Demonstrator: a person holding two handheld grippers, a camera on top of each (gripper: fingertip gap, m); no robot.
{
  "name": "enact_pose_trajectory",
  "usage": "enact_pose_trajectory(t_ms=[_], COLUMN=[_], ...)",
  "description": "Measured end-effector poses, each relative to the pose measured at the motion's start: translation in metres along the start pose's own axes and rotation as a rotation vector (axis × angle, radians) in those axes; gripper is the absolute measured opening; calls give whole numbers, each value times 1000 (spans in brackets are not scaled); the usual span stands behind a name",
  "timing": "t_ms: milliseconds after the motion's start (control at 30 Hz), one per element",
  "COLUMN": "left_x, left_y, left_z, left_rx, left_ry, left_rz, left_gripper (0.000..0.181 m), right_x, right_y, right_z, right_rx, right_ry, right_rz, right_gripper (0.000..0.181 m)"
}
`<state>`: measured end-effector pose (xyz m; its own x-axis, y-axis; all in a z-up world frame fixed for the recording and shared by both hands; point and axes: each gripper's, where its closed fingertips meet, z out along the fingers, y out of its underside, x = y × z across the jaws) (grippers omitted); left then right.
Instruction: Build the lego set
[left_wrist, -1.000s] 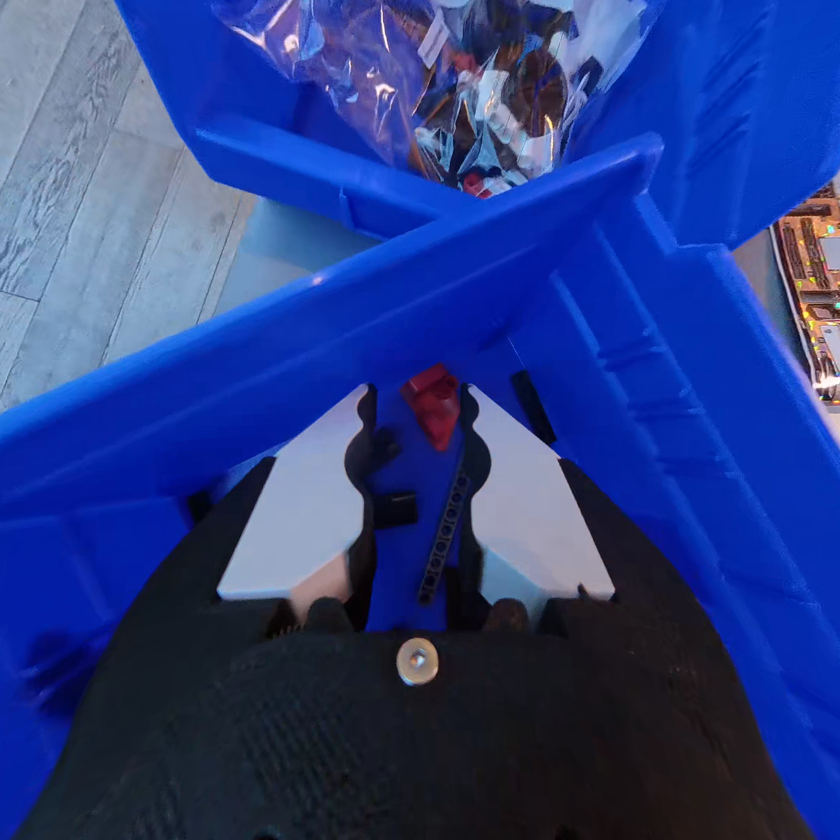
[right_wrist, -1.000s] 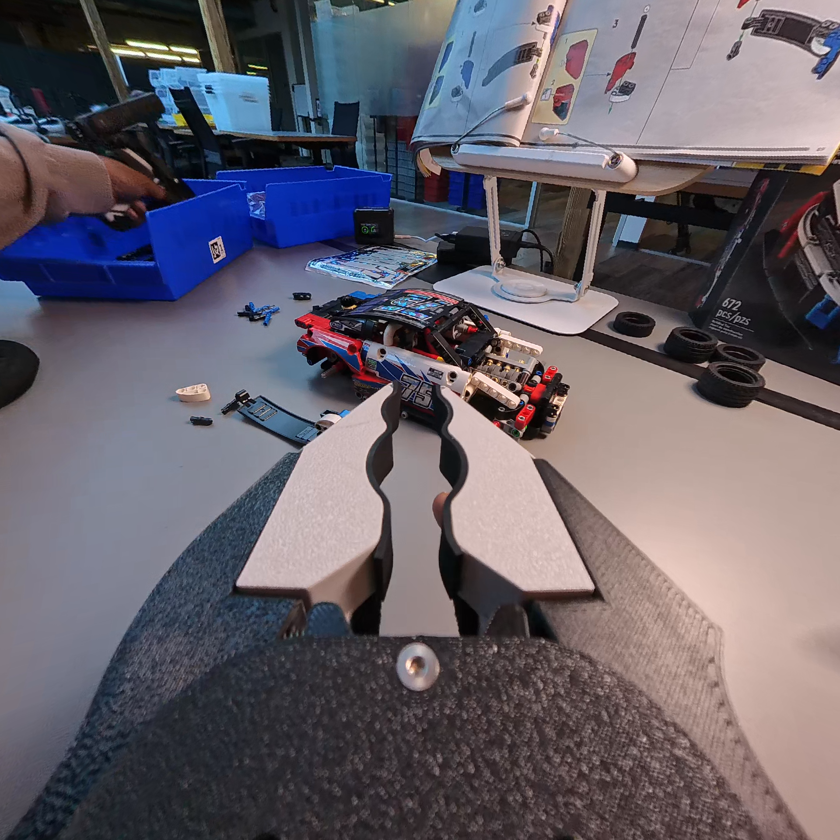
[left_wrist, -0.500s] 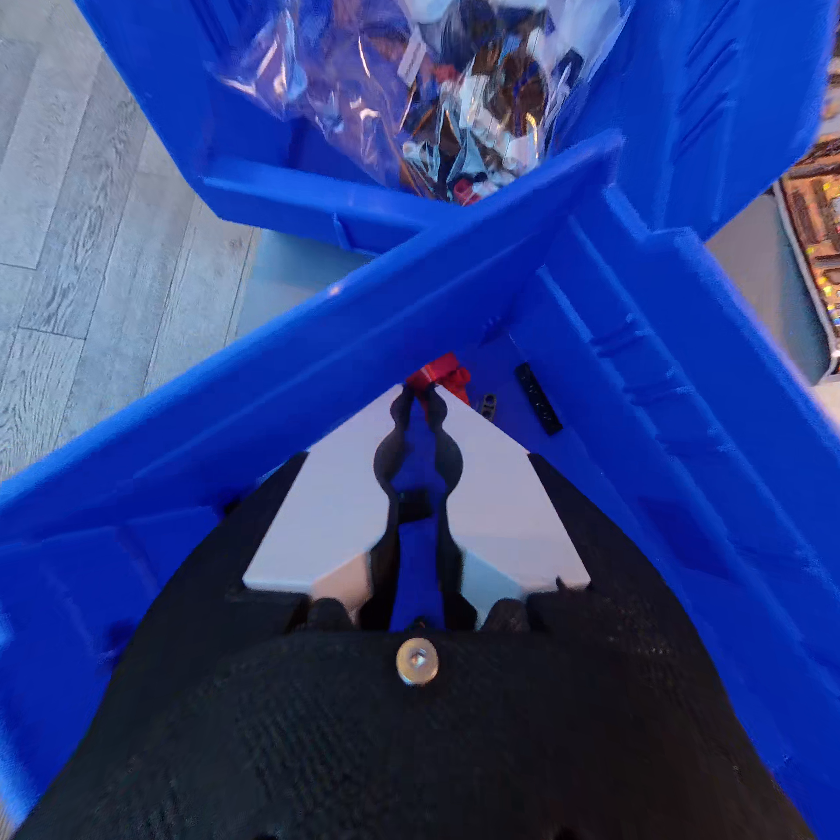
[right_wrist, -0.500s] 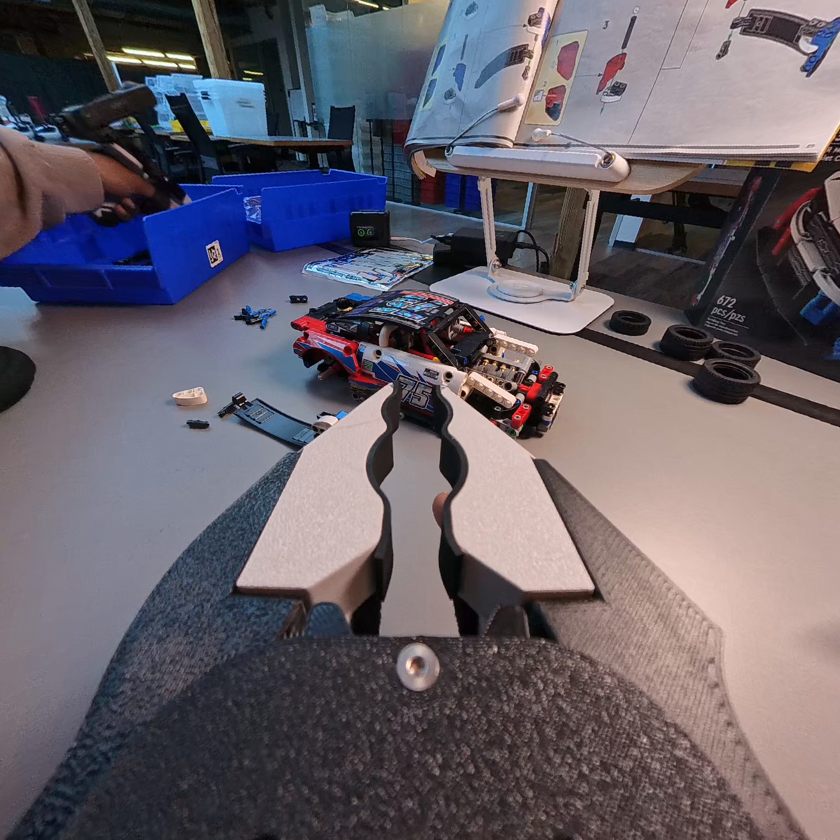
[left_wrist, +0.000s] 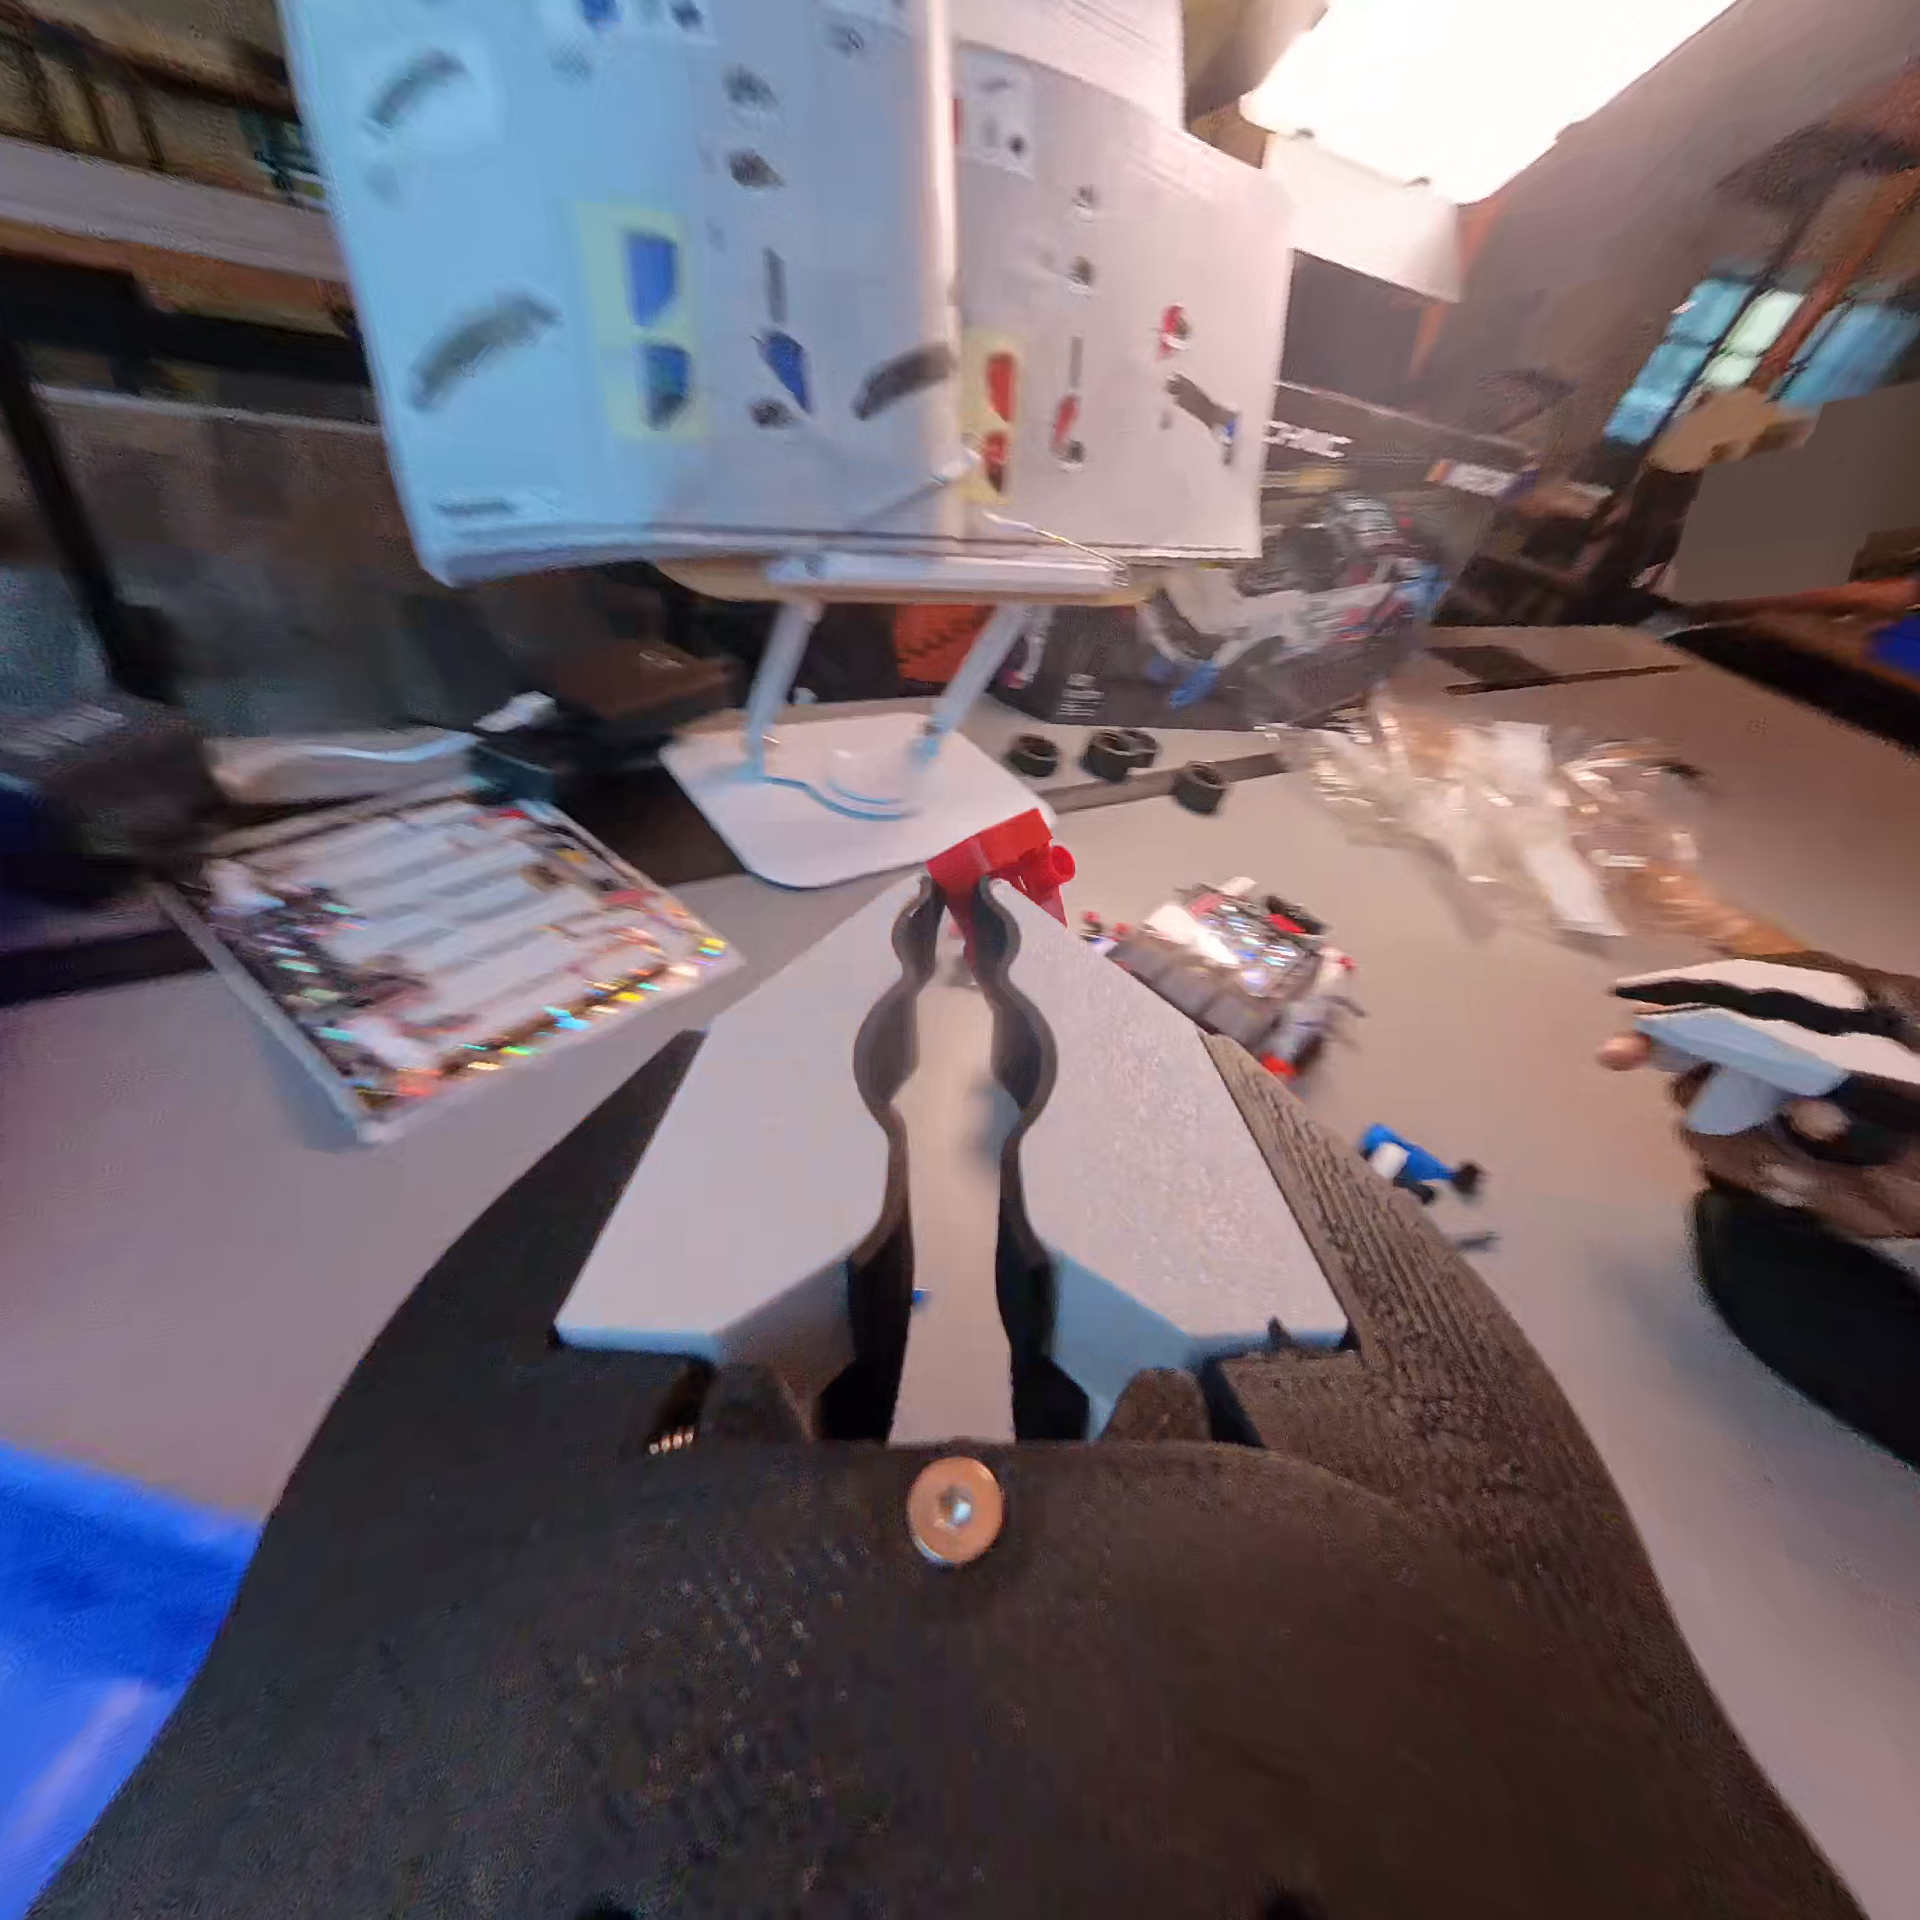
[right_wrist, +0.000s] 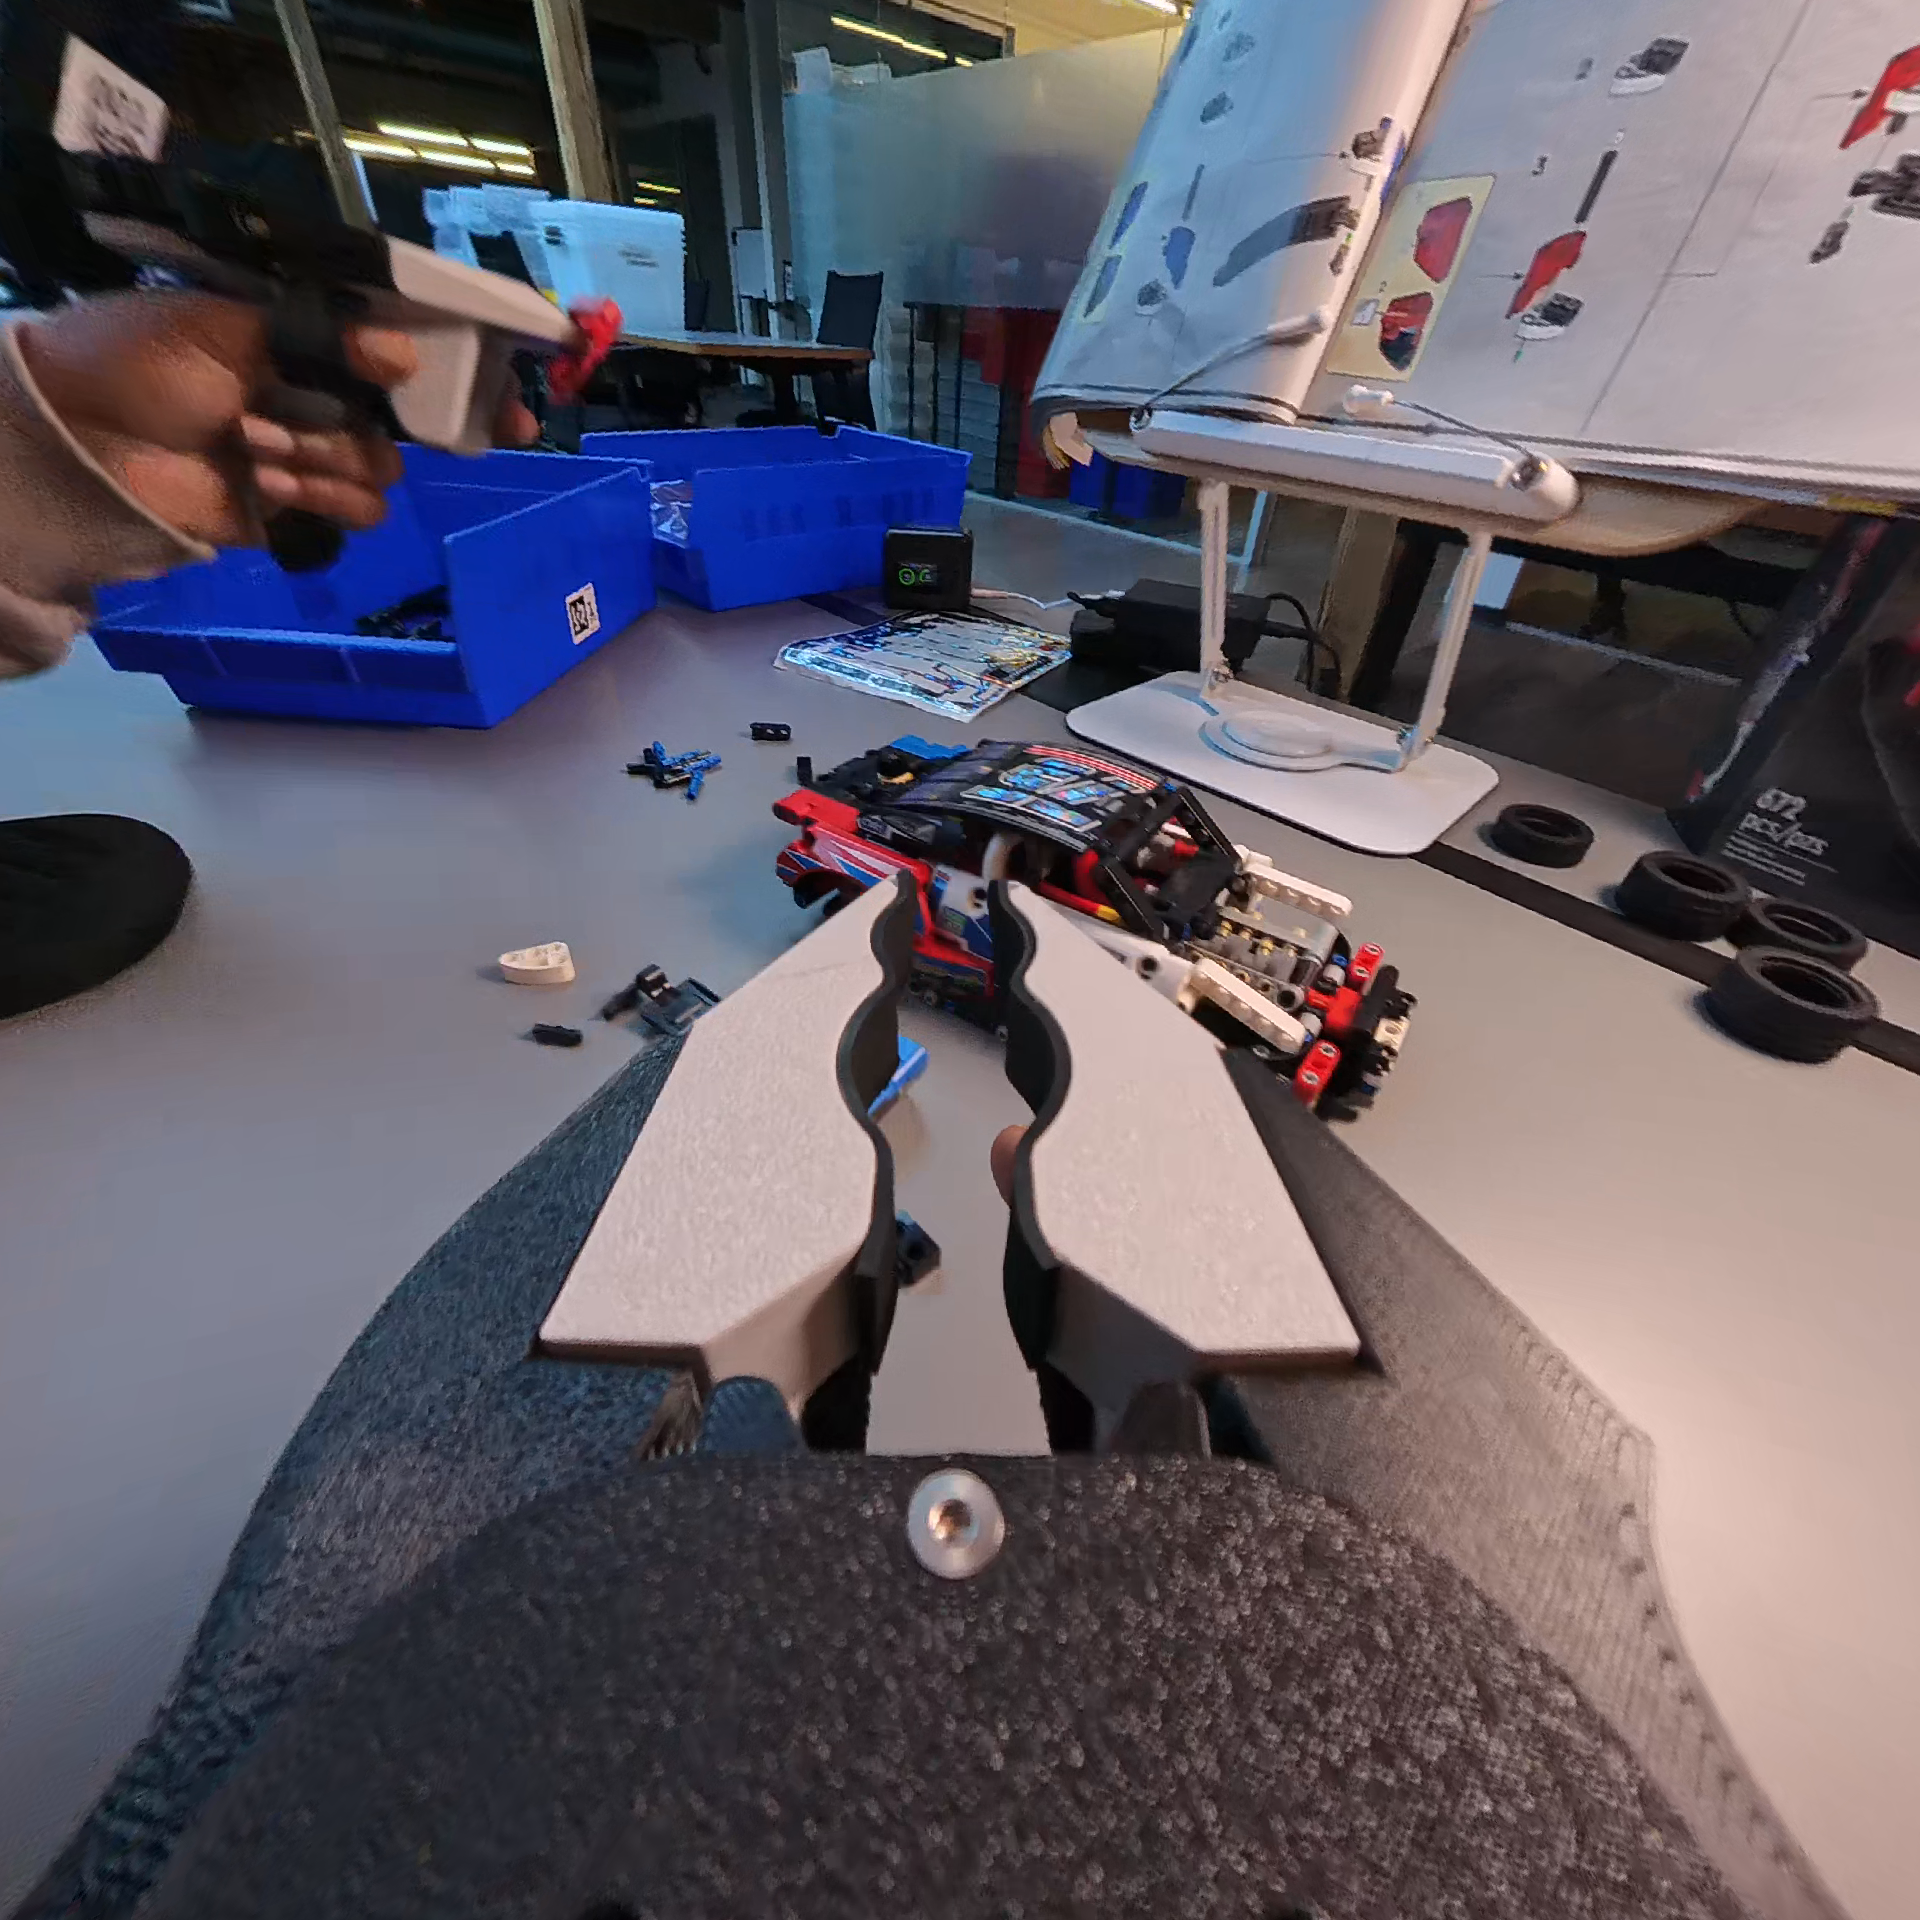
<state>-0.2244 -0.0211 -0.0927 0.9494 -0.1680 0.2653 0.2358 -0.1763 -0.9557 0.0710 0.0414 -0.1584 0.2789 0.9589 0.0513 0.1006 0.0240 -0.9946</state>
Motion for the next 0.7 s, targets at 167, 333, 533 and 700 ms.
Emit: enact_pose_trajectory(t_ms=[167,333,533,700], left_x=[104,153,163,158], left_y=[83,101,104,103], left_z=[51,55,48,50], left_rx=[-23,7,54,68], left_ry=[294,466,489,461], left_rz=[-323,-491,-490,-466], left_gripper=[4,4,2,2], right_x=[-42,-71,-95,-102], right_y=[-21,-10,-7,-17], right_z=[24,61,79,75], right_rx=[17,-19,-9,48], right_ry=[-59,-70,-222,-344], right_rz=[18,215,480,607], right_gripper=[12,19,0,19])
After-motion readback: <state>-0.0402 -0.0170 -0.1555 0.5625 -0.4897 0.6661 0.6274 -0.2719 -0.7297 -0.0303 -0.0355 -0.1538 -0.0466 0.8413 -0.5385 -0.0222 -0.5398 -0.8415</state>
